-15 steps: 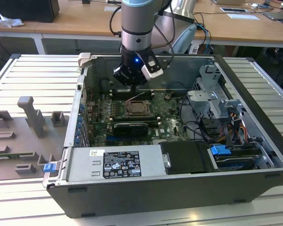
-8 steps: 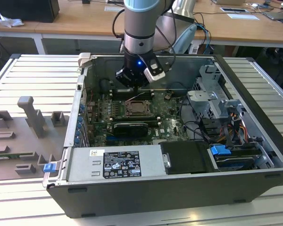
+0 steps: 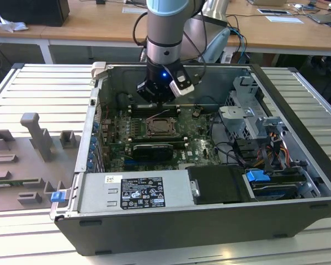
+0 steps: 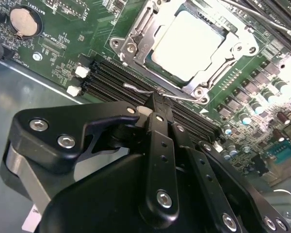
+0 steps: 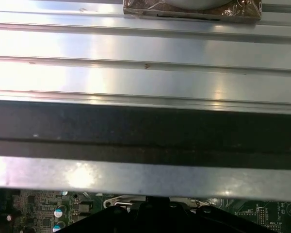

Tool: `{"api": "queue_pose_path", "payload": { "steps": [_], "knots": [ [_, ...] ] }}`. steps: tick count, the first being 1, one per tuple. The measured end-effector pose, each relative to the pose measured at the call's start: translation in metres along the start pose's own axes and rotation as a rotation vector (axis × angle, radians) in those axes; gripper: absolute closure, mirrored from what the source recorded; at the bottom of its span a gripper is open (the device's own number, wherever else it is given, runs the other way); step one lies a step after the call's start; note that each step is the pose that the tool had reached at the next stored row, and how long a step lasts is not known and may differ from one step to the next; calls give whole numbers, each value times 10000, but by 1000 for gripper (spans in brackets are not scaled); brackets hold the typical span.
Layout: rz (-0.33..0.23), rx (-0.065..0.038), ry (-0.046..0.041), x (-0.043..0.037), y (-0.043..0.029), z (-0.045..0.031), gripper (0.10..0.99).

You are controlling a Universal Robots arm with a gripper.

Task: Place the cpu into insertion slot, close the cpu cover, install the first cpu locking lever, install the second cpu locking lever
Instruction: 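Install the first cpu locking lever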

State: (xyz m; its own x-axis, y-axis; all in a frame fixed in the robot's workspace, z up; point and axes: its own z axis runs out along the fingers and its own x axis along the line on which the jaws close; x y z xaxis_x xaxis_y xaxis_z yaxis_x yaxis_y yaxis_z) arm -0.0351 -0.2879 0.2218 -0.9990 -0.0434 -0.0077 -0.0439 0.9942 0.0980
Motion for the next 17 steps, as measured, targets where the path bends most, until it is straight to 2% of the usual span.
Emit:
{"api": "queue_pose_path", "payload": {
  "steps": [10, 17],
  "knots": [
    [1, 1, 1, -125, -10, 59, 980],
    [1, 3, 2, -169, -18, 118, 980]
  ]
}}
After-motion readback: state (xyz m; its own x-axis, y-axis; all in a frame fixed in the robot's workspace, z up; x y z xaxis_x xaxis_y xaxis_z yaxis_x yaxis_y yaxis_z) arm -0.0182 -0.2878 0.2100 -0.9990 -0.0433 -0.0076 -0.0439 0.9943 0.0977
